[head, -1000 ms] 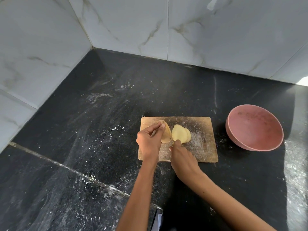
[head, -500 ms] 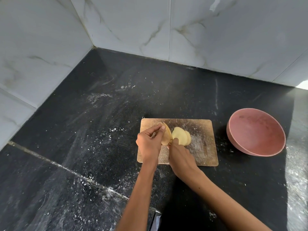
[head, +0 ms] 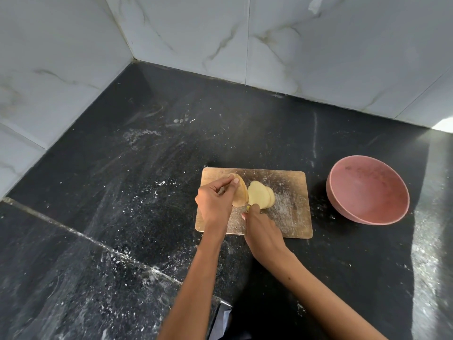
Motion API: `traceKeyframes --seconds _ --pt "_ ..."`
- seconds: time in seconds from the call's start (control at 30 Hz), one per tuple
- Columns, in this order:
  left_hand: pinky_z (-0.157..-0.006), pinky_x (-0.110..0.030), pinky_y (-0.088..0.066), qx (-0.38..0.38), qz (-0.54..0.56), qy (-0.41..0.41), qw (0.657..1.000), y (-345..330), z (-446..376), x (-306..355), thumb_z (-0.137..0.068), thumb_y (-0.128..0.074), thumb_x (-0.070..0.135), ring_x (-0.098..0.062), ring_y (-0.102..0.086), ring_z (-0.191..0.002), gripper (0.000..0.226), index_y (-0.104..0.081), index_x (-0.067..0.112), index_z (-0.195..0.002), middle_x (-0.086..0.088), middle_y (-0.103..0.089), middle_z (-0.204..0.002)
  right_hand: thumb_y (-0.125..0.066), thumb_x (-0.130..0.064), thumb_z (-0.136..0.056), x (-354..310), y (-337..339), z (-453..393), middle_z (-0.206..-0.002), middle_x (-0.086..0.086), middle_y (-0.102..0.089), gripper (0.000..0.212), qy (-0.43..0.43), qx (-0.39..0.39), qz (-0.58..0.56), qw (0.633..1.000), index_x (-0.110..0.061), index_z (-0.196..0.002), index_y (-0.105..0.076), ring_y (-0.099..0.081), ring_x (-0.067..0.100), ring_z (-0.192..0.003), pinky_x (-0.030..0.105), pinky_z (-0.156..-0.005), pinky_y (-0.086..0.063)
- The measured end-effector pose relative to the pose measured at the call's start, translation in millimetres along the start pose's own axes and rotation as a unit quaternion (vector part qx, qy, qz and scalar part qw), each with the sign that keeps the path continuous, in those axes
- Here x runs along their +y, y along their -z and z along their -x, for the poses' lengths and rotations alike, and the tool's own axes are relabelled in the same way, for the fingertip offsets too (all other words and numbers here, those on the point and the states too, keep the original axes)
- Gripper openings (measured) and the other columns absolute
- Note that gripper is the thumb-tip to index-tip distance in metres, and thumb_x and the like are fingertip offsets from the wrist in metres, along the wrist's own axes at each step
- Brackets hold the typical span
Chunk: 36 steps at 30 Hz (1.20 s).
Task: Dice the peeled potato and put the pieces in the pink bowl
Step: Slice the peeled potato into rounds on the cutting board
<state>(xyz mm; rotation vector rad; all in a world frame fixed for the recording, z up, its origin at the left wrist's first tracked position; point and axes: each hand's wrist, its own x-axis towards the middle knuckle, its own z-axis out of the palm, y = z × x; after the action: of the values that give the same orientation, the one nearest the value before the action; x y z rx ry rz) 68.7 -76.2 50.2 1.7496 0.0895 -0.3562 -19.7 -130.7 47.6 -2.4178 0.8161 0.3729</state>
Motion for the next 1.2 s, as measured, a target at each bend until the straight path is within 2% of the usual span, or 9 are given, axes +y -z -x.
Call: traceKeyframes --seconds 0.33,0.43,0.5,0.57,0.7,0.77,0.93,1.1,1.2 --pt "-0.08 -0.043 -0.059 0.005 -0.04 -0.027 0.999 -3.0 0.9 -2.4 -0.084 -0.074 0.02 -0.013 -0.07 -0.091 0.021 -0.075 0.01 -0.102 0.0 -0.074 -0.095 -0.029 -0.014 -0.102 -1.0 16.4 -4.5 -0.112 0.018 -0.058 0.017 0.009 -0.038 -0.034 0.999 -0.006 -0.115 -0.037 -0.055 0.038 -0.102 0.037 -0.07 -0.035" --pt "-0.081 -0.024 -0.056 -0.006 -0.088 -0.077 0.993 -9.9 7.2 4.3 -0.086 -0.072 0.023 -0.011 -0.068 -0.095 0.028 -0.072 0.008 -0.11 -0.001 -0.073 -0.103 -0.029 -0.011 -0.101 3.1 19.9 -7.2 -0.11 0.02 -0.058 0.016 0.006 -0.039 -0.052 0.998 -0.005 -0.112 -0.039 -0.055 0.037 -0.098 0.039 -0.07 -0.037" --pt "-0.072 -0.008 -0.049 -0.019 -0.106 -0.088 0.99 -11.1 10.9 6.3 -0.079 -0.078 0.031 -0.002 -0.065 -0.087 0.042 -0.07 0.009 -0.114 0.003 -0.071 -0.106 -0.03 -0.013 -0.101 4.8 20.9 -6.0 -0.109 0.02 -0.059 0.018 0.007 -0.033 -0.046 0.998 -0.005 -0.113 -0.04 -0.056 0.037 -0.097 0.039 -0.071 -0.038" --pt "-0.067 -0.004 -0.046 -0.024 -0.103 -0.087 0.991 -8.9 12.1 5.2 -0.072 -0.084 0.031 0.004 -0.059 -0.082 0.051 -0.069 0.008 -0.115 0.004 -0.069 -0.108 -0.029 -0.017 -0.103 3.7 20.7 -1.2 -0.112 0.018 -0.058 0.021 0.009 -0.027 -0.034 0.999 -0.006 -0.118 -0.039 -0.055 0.036 -0.102 0.039 -0.073 -0.037" --pt "-0.078 -0.037 -0.056 -0.004 -0.069 -0.068 0.995 -6.3 11.8 2.4 -0.07 -0.086 0.021 -0.009 -0.06 -0.079 0.048 -0.071 0.006 -0.113 0.002 -0.073 -0.096 -0.027 -0.021 -0.104 2.6 20.6 4.6 -0.11 0.017 -0.06 0.022 0.022 -0.016 -0.027 0.999 -0.008 -0.116 -0.039 -0.055 0.035 -0.102 0.037 -0.071 -0.036" --pt "-0.079 -0.043 -0.055 -0.002 -0.053 -0.053 0.997 -7.4 13.1 4.3 -0.07 -0.086 0.019 -0.012 -0.057 -0.075 0.046 -0.071 0.006 -0.111 0.008 -0.071 -0.084 -0.027 -0.021 -0.104 4.7 21.3 5.0 -0.107 0.016 -0.06 0.021 0.036 -0.011 -0.03 0.999 -0.008 -0.114 -0.04 -0.056 0.035 -0.098 0.037 -0.069 -0.037" --pt "-0.079 -0.033 -0.057 -0.002 -0.015 -0.031 0.999 -9.9 14.5 5.1 -0.068 -0.086 0.015 -0.01 -0.065 -0.078 0.046 -0.07 0.003 -0.11 0.007 -0.071 -0.083 -0.027 -0.019 -0.104 7.7 19.8 7.9 -0.104 0.013 -0.061 0.021 0.038 0.014 -0.012 0.999 -0.009 -0.114 -0.042 -0.058 0.031 -0.093 0.036 -0.066 -0.034" --pt "-0.083 -0.038 -0.057 -0.01 -0.007 -0.028 1.0 -9.2 16.3 3.5 -0.069 -0.086 0.013 -0.011 -0.063 -0.08 0.045 -0.071 0.002 -0.11 -0.005 -0.074 -0.09 -0.026 -0.022 -0.104 8.2 26.7 13.1 -0.103 0.011 -0.059 0.024 0.04 0.007 -0.039 0.998 -0.009 -0.113 -0.045 -0.051 0.027 -0.085 0.035 -0.067 -0.035" --pt "-0.09 -0.027 -0.054 -0.016 -0.015 -0.039 0.999 -8.7 17.7 1.0 -0.069 -0.084 0.009 -0.011 -0.066 -0.097 0.043 -0.07 0.002 -0.11 -0.008 -0.072 -0.103 -0.026 -0.024 -0.104 10.3 32.3 16.1 -0.1 0.01 -0.057 0.025 0.033 -0.009 -0.059 0.998 -0.009 -0.11 -0.046 -0.05 0.025 -0.085 0.036 -0.069 -0.038"
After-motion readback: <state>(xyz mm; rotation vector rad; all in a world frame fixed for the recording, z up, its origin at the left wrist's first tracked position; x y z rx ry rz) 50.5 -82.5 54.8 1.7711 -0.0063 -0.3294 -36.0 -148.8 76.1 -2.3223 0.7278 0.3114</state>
